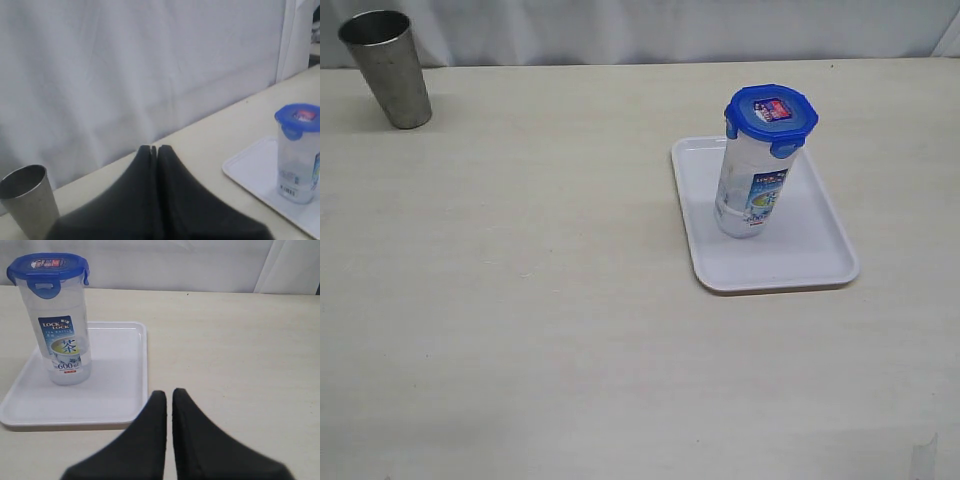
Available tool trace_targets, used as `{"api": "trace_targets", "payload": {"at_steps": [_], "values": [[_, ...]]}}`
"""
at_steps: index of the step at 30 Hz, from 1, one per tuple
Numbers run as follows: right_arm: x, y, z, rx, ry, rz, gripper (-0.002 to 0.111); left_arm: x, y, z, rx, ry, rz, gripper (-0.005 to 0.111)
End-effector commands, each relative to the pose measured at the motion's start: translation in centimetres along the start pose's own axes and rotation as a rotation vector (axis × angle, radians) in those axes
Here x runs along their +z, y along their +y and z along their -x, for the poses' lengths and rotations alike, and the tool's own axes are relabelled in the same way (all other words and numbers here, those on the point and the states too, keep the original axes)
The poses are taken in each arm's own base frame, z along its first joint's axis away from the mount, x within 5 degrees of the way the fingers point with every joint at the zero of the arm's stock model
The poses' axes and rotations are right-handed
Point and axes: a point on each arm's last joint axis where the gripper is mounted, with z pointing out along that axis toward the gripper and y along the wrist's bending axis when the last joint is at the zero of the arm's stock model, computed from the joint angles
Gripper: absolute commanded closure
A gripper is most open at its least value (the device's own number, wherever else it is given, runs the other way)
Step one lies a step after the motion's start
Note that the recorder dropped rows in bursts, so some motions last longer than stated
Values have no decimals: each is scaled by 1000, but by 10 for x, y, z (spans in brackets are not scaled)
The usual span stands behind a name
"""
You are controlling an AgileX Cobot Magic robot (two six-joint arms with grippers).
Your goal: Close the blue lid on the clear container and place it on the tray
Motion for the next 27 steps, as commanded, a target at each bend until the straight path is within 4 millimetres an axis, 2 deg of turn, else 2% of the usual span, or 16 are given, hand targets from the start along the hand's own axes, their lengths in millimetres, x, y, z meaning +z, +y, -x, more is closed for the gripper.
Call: {"api": "trace_targets", "payload": {"at_steps": [1,6,9,13,27], "values": [[0,0,1,3,-17,-2,104,-32,-1,-6,-102,-100,27,107],[0,0,1,3,-17,-2,104,-57,-5,-18,-143,-181,22,107],[0,0,1,3,-17,-2,104,-65,-7,-28,-157,-204,30,107],[0,0,1,3,-17,-2,104,-74,-10,-32,-156,-244,11,107],[0,0,1,3,-17,-2,104,-75,-11,-31,-125,-254,3,107]]}}
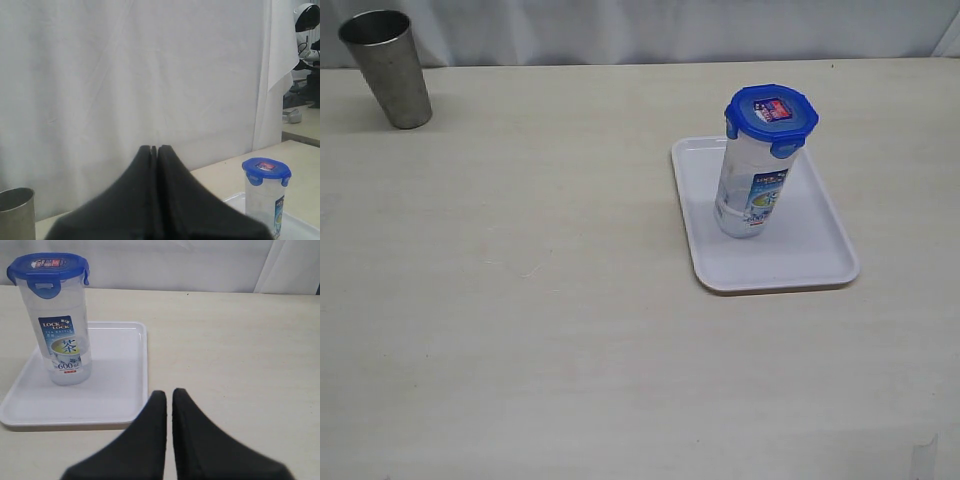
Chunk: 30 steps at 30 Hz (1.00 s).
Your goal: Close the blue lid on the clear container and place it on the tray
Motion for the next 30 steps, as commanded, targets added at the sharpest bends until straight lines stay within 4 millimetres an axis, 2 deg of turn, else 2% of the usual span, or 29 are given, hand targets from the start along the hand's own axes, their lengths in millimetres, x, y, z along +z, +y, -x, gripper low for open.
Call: {"api": "trace_targets", "payload": {"at_steps": [1,6,11,14,16,19,21,22,25,30], "values": [[0,0,1,3,-17,-2,104,-1,0,0,2,-2,6,107],[0,0,1,3,-17,-2,104,-1,0,0,-10,-2,4,107],[0,0,1,3,-17,-2,104,-1,-1,0,-237,-6,-5,107],[0,0,1,3,-17,-2,104,-1,9,-2,-404,-5,100,107],[0,0,1,3,-17,-2,104,-2,12,-9,-276,71,147,107],[0,0,1,3,-17,-2,104,-2,8,-12,-128,119,103,107],[0,0,1,3,-17,-2,104,-1,5,-13,-35,95,60,107],[0,0,1,3,-17,-2,104,0,5,-22,11,60,67,107],[0,0,1,3,-17,-2,104,-4,9,-43,27,3,135,107],[0,0,1,3,-17,-2,104,-14,19,-67,-78,1,326,107]]}}
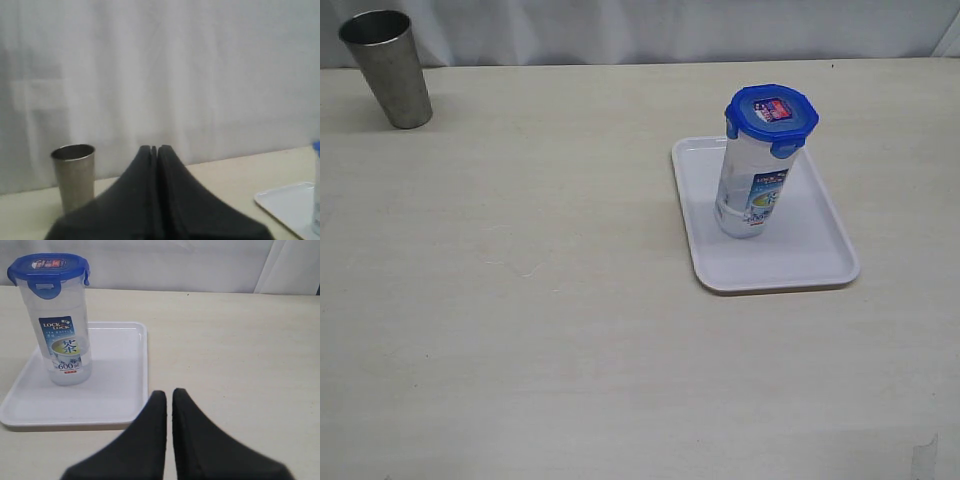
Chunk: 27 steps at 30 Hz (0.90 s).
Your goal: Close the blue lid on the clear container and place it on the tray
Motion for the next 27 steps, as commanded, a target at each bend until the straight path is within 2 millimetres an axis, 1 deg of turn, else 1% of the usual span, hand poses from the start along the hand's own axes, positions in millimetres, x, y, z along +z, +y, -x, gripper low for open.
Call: {"api": "trace_targets", "payload": {"at_steps": [1,3,5,9,19,27], "values": [[0,0,1,3,-17,-2,104,-8,10,-14,-104,-41,165,107],[0,0,1,3,-17,-2,104,-13,13,-10,-101,-89,224,107],[0,0,1,3,-17,-2,104,-17,15,-13,-95,-67,273,107],[0,0,1,3,-17,-2,104,-18,17,-23,-75,35,327,107],[0,0,1,3,-17,-2,104,-24,18,-50,59,370,335,107],[0,0,1,3,-17,-2,104,-24,18,-50,57,372,335,107]]}}
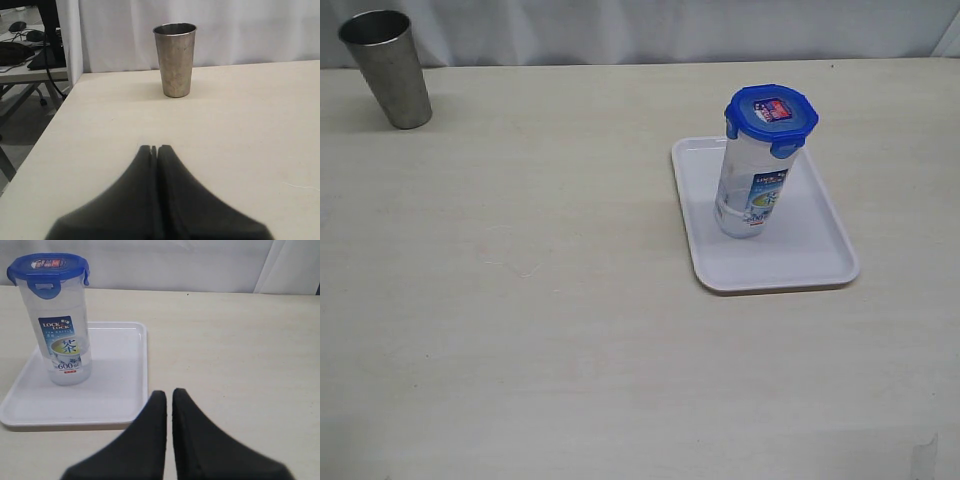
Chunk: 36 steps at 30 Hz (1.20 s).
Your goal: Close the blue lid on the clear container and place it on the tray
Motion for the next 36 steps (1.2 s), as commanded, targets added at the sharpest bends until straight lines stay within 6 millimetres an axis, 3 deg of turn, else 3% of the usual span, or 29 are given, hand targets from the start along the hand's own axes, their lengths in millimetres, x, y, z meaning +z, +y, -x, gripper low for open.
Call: {"api": "trace_targets", "payload": {"at_steps": [1,36], "values": [[0,0,1,3,-17,-2,104,0,0,-1,4,-1,4,107],[0,0,1,3,-17,-2,104,0,0,-1,-11,-1,0,107]]}}
